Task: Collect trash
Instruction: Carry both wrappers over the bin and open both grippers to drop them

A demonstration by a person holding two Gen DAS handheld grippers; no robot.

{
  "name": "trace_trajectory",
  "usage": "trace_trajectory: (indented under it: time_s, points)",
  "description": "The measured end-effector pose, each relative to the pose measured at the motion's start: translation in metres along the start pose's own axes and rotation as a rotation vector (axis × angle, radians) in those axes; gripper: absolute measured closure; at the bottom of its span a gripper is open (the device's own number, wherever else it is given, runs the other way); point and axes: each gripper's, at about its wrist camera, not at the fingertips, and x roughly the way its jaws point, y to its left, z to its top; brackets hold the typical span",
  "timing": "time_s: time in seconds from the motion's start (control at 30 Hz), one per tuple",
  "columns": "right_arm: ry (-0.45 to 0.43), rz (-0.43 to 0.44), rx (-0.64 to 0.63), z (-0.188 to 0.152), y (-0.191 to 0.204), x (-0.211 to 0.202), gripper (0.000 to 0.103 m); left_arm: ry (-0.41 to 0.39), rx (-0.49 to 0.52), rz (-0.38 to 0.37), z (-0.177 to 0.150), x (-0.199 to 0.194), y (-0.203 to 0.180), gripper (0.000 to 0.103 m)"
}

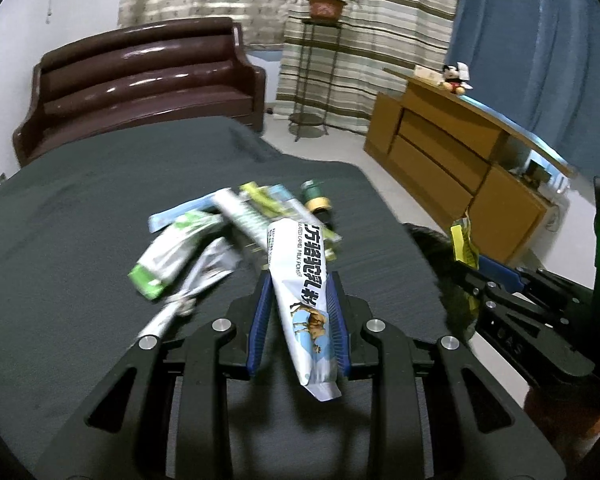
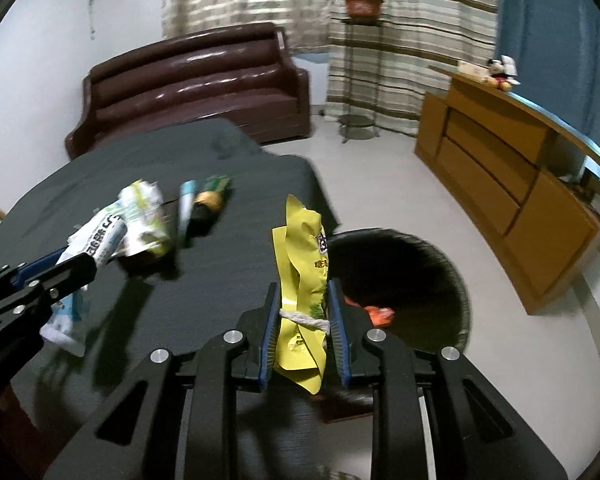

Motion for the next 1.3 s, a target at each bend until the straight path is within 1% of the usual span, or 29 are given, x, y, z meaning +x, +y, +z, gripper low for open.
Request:
trace_trajectory:
  time_s: [0.2,0.4,0.6,0.97,1.2,1.23,1.27,1.3]
  points:
    - [-0.019,-0.052,0.033,0.004,-0.033,0.009,0.078,-0.009,0.048,-0.033,0.011,0.02,-0.039,0.076]
    - [-0.033,-0.073,0.052,0.011,-0.056,0.015,0.078,0.0,0.089,-0.056,0.018,0.042,-0.073,0.076]
    - [-0.041,-0.069,0.072,0.016,-0.07,0.023,0.078,0.012,0.116,-0.066,0.027,0.065,-0.096,0.076]
    - [-0.044,-0.061,0.104,0.018,-0.087,0.037,0.078,0.033,0.155,-0.05,0.041,0.099,-0.122,0.076]
    - [-0.027,-0.051,0.122,0.018,-0.094,0.049,0.078,0.083,0.152,-0.068,0.043,0.117,-0.13,0.075]
    - [-0.023,-0.046,0.124,0.018,-0.094,0.051,0.077,0.087,0.148,-0.069,0.044,0.118,-0.129,0.074]
    - [-0.02,-0.049,0.126,0.017,-0.095,0.052,0.076,0.091,0.142,-0.068,0.044,0.119,-0.129,0.071]
    - [-0.017,-0.05,0.128,0.018,-0.095,0.053,0.073,0.092,0.137,-0.067,0.044,0.12,-0.129,0.068]
